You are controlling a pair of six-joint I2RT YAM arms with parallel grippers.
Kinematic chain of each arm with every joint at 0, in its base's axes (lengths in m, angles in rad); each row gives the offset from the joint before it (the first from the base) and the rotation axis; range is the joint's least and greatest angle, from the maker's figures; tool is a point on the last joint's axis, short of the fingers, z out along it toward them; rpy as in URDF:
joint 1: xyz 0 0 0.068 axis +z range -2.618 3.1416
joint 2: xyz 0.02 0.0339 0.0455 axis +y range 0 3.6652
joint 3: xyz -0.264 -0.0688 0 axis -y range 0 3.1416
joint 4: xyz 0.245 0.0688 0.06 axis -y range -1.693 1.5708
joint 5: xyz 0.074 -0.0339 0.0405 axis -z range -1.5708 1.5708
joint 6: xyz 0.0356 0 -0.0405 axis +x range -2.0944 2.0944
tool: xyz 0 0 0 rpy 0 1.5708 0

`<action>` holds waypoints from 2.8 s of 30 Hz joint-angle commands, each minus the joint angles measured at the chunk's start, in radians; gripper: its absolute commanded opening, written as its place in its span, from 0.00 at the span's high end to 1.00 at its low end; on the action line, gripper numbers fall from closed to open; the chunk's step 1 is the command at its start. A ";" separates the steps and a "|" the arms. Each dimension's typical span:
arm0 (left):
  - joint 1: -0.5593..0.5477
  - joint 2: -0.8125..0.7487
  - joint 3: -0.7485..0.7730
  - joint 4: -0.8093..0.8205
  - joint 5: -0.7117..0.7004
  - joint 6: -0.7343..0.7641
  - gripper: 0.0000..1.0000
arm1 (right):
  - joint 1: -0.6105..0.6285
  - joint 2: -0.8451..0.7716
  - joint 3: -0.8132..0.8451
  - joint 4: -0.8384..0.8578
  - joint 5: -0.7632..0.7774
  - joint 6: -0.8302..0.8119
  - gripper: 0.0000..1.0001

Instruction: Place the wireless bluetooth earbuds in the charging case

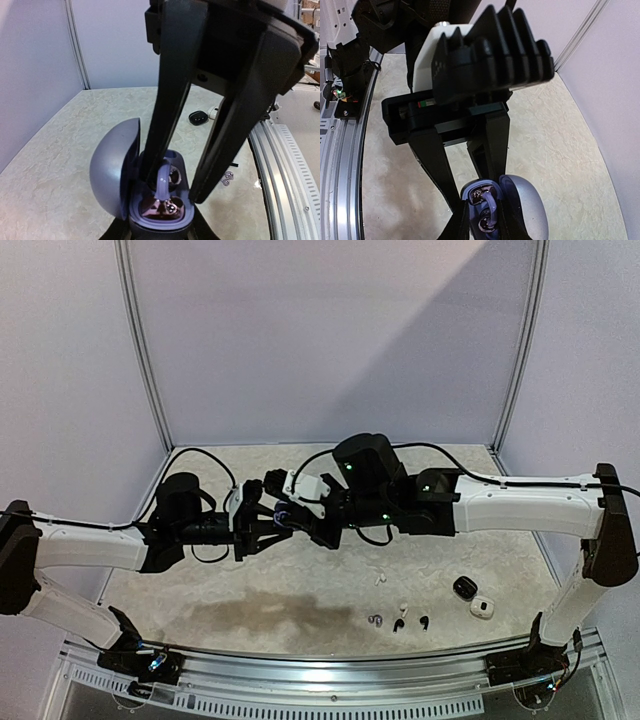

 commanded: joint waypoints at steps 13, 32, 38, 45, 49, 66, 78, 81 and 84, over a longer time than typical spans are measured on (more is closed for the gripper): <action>-0.023 -0.004 0.015 0.071 0.047 0.018 1.00 | -0.005 -0.037 0.023 -0.083 0.001 -0.017 0.75; -0.028 -0.007 0.011 0.051 0.062 0.015 1.00 | -0.013 -0.058 0.036 -0.038 -0.045 -0.009 0.75; -0.028 -0.006 0.010 0.048 0.060 0.017 1.00 | -0.016 -0.051 0.049 -0.030 -0.058 -0.007 0.76; -0.028 -0.008 0.006 0.048 0.056 0.016 1.00 | -0.017 -0.045 0.057 -0.034 -0.071 -0.011 0.82; -0.028 -0.008 0.003 0.048 0.054 0.015 1.00 | -0.017 -0.044 0.060 -0.054 -0.081 -0.010 0.88; -0.028 -0.013 0.000 0.048 0.046 0.020 1.00 | -0.017 -0.033 0.074 -0.108 -0.095 -0.016 0.99; -0.028 -0.011 0.001 0.041 0.032 0.013 1.00 | -0.017 -0.080 0.063 -0.025 -0.029 -0.015 1.00; -0.028 -0.010 0.004 0.035 0.029 0.016 1.00 | -0.017 -0.103 0.043 0.009 -0.020 -0.013 1.00; -0.028 -0.008 0.007 0.027 0.024 0.015 1.00 | -0.016 -0.121 0.031 0.029 -0.022 -0.007 1.00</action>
